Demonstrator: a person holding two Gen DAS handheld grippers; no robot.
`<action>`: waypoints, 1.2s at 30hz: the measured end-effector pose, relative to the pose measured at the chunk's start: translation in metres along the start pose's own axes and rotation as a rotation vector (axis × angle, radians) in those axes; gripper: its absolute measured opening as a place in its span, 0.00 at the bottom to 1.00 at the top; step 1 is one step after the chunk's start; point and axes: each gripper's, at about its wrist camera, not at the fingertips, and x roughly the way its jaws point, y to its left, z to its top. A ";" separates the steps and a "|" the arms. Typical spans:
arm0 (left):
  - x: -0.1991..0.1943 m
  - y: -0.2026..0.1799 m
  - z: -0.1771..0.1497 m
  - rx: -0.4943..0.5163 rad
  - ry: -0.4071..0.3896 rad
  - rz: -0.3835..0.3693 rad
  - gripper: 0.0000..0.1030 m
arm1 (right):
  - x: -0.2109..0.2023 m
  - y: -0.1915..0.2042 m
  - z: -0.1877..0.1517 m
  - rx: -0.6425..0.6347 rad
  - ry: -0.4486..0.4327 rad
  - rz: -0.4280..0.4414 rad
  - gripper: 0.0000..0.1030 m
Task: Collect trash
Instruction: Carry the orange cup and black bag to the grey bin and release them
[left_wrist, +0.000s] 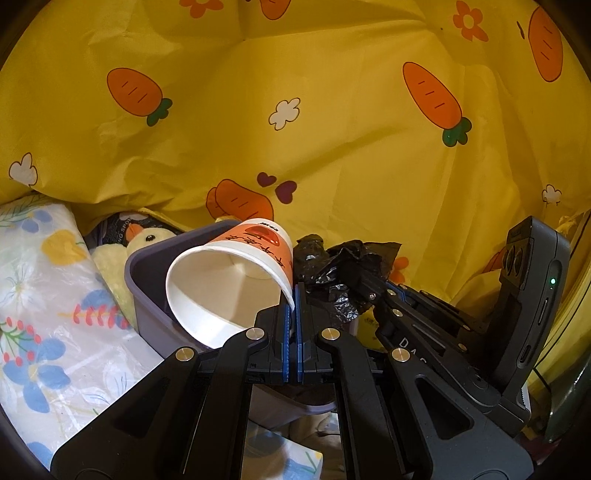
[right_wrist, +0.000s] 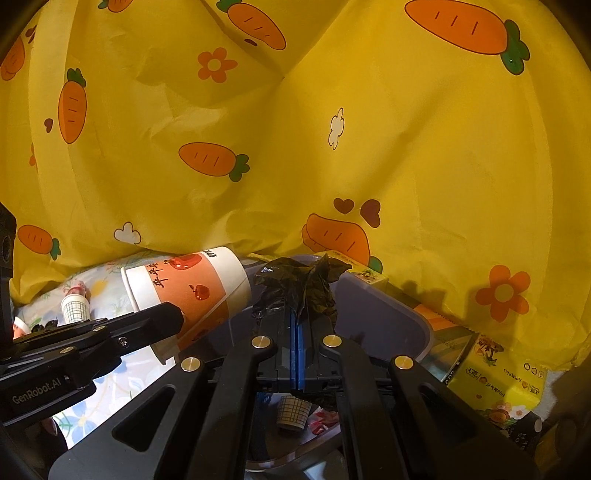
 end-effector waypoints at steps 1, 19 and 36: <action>0.001 0.001 0.000 -0.008 0.001 -0.006 0.02 | 0.000 0.000 0.000 0.001 0.000 -0.002 0.02; 0.006 0.007 -0.002 -0.040 0.001 -0.031 0.02 | 0.007 -0.002 -0.003 -0.002 0.010 -0.002 0.02; -0.061 0.050 -0.015 -0.094 -0.149 0.268 0.93 | -0.005 -0.004 -0.004 0.040 -0.045 -0.047 0.65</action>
